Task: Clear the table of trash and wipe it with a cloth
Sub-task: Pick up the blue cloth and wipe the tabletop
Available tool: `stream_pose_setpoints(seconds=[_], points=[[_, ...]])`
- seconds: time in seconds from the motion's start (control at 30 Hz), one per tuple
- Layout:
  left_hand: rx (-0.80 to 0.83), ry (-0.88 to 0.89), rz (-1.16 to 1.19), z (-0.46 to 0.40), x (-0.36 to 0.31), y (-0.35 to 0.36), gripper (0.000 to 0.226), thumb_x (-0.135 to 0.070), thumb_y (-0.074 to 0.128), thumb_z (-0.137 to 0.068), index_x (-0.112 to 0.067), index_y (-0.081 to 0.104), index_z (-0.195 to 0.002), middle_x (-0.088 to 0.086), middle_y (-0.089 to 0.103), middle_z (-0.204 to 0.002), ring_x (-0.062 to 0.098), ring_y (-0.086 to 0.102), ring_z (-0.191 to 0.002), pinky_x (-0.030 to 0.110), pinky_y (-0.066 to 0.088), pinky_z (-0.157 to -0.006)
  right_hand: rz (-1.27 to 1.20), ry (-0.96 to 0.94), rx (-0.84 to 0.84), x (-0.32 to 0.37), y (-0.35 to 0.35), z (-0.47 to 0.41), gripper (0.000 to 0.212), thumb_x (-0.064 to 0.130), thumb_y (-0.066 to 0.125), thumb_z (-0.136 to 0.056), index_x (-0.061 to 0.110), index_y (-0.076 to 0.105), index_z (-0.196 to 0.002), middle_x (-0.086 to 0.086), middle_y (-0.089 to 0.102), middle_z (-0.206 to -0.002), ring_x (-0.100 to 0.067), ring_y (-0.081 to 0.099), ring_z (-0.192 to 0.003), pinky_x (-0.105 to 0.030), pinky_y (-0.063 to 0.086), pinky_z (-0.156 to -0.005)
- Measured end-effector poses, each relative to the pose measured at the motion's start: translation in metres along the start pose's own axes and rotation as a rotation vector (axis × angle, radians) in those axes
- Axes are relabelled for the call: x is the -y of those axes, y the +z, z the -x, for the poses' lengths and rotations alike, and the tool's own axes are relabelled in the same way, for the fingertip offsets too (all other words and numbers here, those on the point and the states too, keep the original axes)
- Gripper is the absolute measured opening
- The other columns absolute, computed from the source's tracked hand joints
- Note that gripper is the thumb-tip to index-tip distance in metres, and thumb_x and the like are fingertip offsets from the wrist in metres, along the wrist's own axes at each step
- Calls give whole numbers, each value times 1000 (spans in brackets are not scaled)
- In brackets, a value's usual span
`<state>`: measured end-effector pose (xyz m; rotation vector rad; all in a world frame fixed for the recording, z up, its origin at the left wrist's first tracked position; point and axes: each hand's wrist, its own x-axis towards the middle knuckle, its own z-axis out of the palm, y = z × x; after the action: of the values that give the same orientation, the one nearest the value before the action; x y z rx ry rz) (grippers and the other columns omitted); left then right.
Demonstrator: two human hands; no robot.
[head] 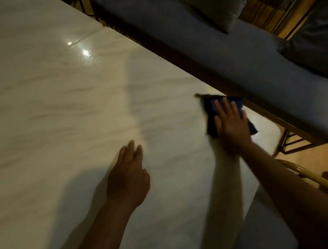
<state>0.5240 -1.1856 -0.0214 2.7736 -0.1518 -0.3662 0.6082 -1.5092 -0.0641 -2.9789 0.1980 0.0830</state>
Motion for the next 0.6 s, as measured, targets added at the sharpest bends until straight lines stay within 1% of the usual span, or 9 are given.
stream_pose_setpoints(seconds=[0.07,0.13,0.2,0.27,0.33,0.43,0.5,0.57,0.6], points=[[5,22,-19,3,0,2,68,-23,56,-94,-13,29,-156,6,14,-166,25,14,-153,34,24,-118,-13,125,31,-9,-6,-17,55,41,21,-105,29,8,-157,-4,4,-165,-27,2,-152,-54,3,-121],[-6,64,-59,9,2,6,69,-18,69,-85,-7,44,-148,12,31,-160,31,32,-147,39,35,-112,-13,134,8,10,-1,-14,56,39,23,-104,28,8,-157,-5,4,-165,-28,2,-152,-54,3,-121],[-36,92,-53,18,6,11,69,-15,76,-78,-4,53,-141,15,42,-153,35,43,-140,43,42,-106,-24,21,1,46,8,11,59,42,22,-99,26,18,-156,-9,13,-164,-32,11,-150,-55,9,-120],[-9,85,-40,31,8,14,69,-17,69,-84,-7,45,-148,12,32,-159,31,32,-146,40,35,-112,-58,-150,15,90,20,58,63,42,25,-93,23,30,-153,-11,24,-160,-37,22,-147,-57,17,-116],[-4,73,-19,48,10,18,69,-17,64,-88,-8,39,-151,11,25,-162,29,24,-150,38,31,-115,-66,-313,34,124,31,118,60,42,28,-97,27,27,-154,-8,21,-162,-34,17,-149,-56,11,-119],[-8,84,-1,78,10,23,65,-10,69,-81,-3,49,-143,16,39,-155,32,34,-145,41,39,-109,-22,-446,76,130,36,191,58,44,28,-102,33,13,-156,2,7,-165,-24,2,-152,-49,0,-121],[43,112,-9,96,4,27,68,-15,59,-89,-10,35,-152,9,23,-163,26,21,-151,34,29,-116,-19,-419,64,97,35,205,58,43,30,-100,36,16,-156,3,10,-164,-25,8,-152,-49,6,-120],[96,134,0,108,-4,30,69,-23,45,-97,-19,14,-159,0,-1,-167,20,1,-154,29,13,-121,-9,-295,42,56,27,188,58,41,31,-96,34,25,-154,-1,22,-162,-30,23,-148,-55,23,-116],[97,151,-14,110,-8,31,70,-25,42,-98,-21,11,-160,-1,-5,-167,20,-2,-154,28,10,-121,-8,-215,16,34,22,171,58,42,29,-95,32,28,-153,-4,26,-160,-33,27,-146,-57,28,-113]])
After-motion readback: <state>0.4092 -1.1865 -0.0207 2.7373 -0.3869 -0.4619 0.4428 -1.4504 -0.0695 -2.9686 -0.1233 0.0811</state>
